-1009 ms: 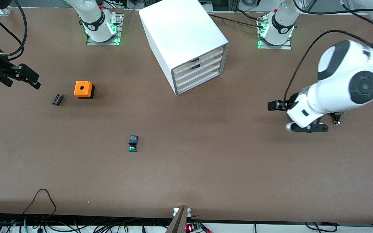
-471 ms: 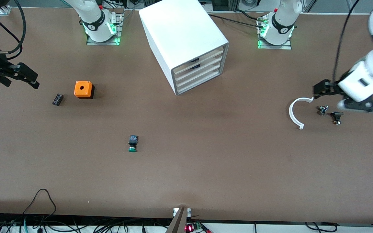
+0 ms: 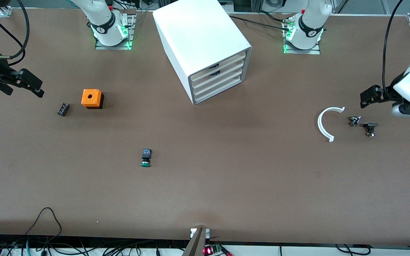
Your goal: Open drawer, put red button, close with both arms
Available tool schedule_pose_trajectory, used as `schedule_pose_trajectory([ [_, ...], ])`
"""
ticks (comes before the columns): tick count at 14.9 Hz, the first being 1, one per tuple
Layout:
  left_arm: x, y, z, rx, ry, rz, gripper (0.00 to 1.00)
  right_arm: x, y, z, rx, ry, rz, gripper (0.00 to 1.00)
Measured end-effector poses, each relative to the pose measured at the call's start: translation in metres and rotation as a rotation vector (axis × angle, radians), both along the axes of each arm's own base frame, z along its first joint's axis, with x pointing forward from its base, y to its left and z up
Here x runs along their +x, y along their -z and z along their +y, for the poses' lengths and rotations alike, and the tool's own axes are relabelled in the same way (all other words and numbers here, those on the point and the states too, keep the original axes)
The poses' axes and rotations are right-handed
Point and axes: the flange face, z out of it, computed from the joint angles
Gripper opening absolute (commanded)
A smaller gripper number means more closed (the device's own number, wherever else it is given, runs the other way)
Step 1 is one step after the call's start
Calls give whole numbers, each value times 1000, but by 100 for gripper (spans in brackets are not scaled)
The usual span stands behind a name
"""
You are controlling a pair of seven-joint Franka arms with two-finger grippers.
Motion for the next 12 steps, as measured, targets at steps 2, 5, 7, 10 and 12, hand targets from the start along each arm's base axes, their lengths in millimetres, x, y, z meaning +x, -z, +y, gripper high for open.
schedule_pose_trajectory([
  [2,-19,-8,1,-1,-2,-7,100,0,0,0,0,0,0,100],
  [5,-29,-10,2,-2,-4,-7,100,0,0,0,0,-1,0,100],
  [7,-29,-4,2,-3,-3,4,100,0,0,0,0,-1,0,100],
  [10,-29,-3,-1,-3,0,11,100,0,0,0,0,-1,-1,100],
  [12,-29,-2,-3,-3,5,13,100,0,0,0,0,-1,-1,100],
])
